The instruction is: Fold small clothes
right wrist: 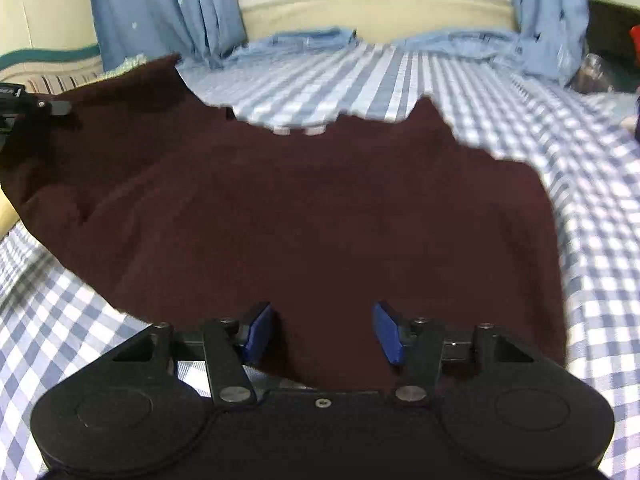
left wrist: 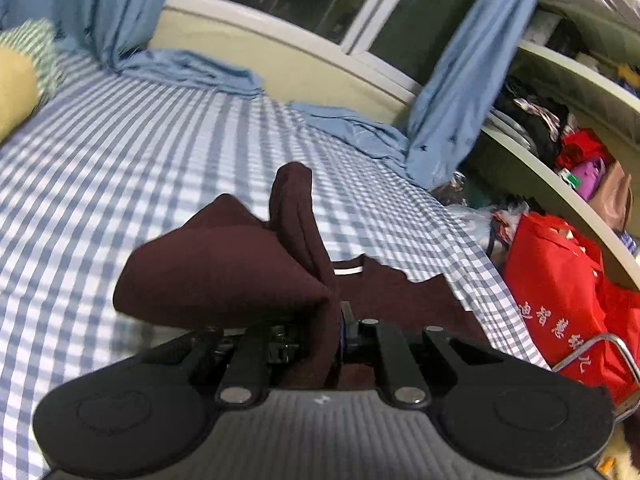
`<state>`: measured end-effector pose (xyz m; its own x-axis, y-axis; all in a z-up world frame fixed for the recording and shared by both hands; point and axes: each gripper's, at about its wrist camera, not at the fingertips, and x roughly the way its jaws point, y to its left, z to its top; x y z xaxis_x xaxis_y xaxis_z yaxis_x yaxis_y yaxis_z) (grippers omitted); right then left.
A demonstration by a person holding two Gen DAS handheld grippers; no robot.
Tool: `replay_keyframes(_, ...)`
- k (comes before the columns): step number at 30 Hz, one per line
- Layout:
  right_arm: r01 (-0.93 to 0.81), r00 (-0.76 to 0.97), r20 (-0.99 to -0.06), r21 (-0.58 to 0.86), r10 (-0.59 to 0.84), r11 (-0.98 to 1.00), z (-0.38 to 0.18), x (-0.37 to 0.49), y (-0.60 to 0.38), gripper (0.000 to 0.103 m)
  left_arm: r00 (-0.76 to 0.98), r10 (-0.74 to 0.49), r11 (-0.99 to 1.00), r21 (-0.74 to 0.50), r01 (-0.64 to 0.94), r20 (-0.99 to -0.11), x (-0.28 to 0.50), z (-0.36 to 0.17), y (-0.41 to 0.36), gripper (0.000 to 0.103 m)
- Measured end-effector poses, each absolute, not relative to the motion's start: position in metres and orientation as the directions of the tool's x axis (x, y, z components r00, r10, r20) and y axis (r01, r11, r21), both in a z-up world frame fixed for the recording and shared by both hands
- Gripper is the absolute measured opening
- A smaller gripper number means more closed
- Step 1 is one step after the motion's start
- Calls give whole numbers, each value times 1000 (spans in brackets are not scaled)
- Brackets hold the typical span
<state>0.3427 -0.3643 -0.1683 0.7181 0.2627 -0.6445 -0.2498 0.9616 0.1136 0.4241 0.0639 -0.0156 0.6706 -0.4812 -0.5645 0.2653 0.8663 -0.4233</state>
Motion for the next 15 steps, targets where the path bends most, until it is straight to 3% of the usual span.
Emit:
replay_keyframes(7, -237, 767, -597, 75, 234, 969, -144, 311, -398, 59, 664, -418, 908, -296, 296, -620, 432, 25, -42, 13)
replay_keyframes(15, -217, 810, -522, 159, 268, 963, -144, 267, -467, 61, 626, -324, 934, -134, 331, -709, 453, 18, -209, 13)
